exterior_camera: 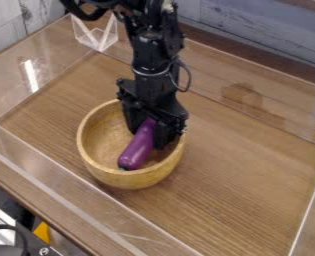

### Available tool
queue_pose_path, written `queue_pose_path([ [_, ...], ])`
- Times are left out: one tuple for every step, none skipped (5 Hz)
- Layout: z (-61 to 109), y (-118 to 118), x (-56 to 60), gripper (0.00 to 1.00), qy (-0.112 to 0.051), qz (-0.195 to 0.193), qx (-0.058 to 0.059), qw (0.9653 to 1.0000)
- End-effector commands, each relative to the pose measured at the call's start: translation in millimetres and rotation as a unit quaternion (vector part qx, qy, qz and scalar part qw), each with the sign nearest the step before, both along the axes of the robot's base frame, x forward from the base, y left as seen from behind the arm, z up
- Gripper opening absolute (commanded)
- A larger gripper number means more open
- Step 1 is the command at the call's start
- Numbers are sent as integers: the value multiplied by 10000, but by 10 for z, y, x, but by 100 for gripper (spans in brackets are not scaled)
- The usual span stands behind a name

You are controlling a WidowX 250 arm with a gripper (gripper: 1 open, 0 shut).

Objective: Remove the purple eggplant from inside the brown bowl and put it on the table

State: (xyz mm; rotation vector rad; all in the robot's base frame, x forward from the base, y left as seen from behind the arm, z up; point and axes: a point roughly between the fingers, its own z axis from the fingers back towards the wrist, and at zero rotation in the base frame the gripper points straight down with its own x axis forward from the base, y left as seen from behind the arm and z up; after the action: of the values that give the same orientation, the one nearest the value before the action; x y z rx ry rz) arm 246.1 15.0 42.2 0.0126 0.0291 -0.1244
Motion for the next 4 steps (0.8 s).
queue_pose_path([
  [219,-62,91,0,-340,-32,16,9994],
  [263,-208,125,0,-377,254,22,9990],
  [269,-494,202,0,-461,378,24,9982],
  [289,-734,298,0,-548,304,59,9980],
])
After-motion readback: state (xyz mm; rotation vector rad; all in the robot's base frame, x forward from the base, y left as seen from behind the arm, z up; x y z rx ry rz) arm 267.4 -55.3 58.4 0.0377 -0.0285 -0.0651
